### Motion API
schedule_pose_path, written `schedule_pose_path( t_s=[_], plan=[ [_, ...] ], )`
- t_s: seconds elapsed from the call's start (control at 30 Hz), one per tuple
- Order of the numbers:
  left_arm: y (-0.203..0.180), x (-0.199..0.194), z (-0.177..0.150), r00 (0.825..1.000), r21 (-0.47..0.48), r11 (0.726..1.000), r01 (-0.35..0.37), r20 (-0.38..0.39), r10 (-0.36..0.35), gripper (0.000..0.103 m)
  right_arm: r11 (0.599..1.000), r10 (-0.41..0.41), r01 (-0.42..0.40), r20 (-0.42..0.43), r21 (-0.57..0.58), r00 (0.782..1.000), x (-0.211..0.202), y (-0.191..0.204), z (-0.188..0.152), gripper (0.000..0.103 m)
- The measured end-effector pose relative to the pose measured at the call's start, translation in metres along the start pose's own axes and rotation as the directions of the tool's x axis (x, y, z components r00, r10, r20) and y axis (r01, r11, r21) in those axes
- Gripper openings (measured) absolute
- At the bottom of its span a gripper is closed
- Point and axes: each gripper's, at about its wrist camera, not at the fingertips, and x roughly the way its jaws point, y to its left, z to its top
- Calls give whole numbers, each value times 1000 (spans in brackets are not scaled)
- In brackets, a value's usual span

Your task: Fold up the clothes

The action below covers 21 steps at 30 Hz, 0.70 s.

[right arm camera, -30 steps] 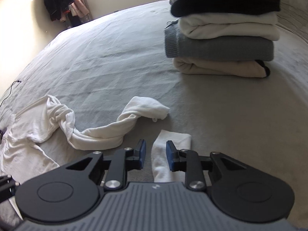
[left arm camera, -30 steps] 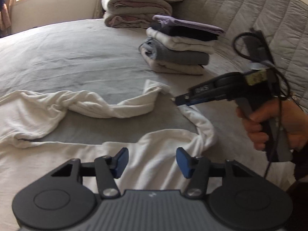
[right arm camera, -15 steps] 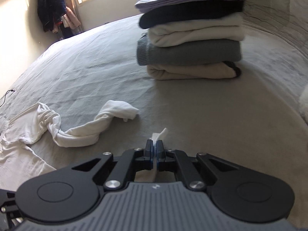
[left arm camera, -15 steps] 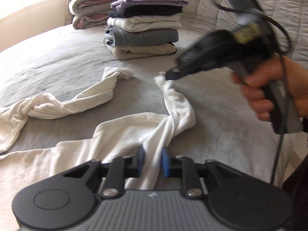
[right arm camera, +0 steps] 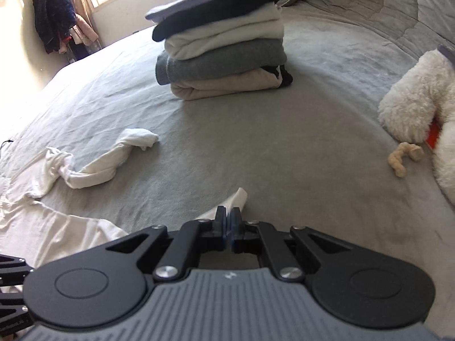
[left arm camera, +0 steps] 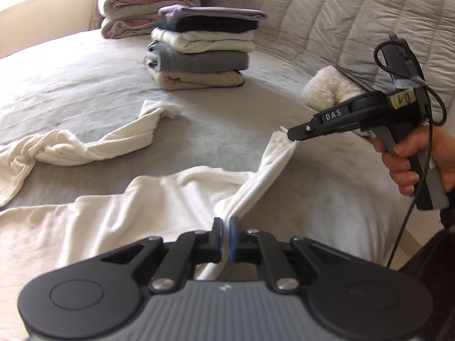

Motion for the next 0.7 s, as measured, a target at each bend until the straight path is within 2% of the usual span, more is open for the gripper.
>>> schedule_pose_path(
  t_s=[0.2,0.33,0.37,0.43,0.5,0.6,0.67,0.7],
  plan=[
    [-1,-8,0,997,11,998,69,-36,-68,5,1000,10,-12,-56,-29,998,-21,-1,1,2],
    [-2,-5,-3,988,37,992,117,-110,-112,5,994,-42,32,-104,-101,994,-24,3,-4,3],
    [-3,-3,-3,984,49,991,121,-136,-114,5,990,-75,61,-107,-125,991,-24,4,-6,4],
    [-5,1,-5,976,73,989,131,-187,-116,6,986,-102,85,-116,-146,988,-24,2,-8,14],
    [-5,0,-5,974,76,988,137,-190,-121,7,990,-94,81,-113,-116,989,-24,-5,-8,14],
    [-4,-1,1,979,64,989,136,-161,-125,18,996,-55,46,-115,-81,992,-24,-11,-6,15],
    [-3,0,8,985,57,991,122,-128,-114,32,997,-32,25,-118,-68,993,-23,-13,-5,17],
    [-4,2,14,988,54,992,116,-112,-110,34,997,-34,26,-114,-67,993,-23,-12,-4,18]
  ],
)
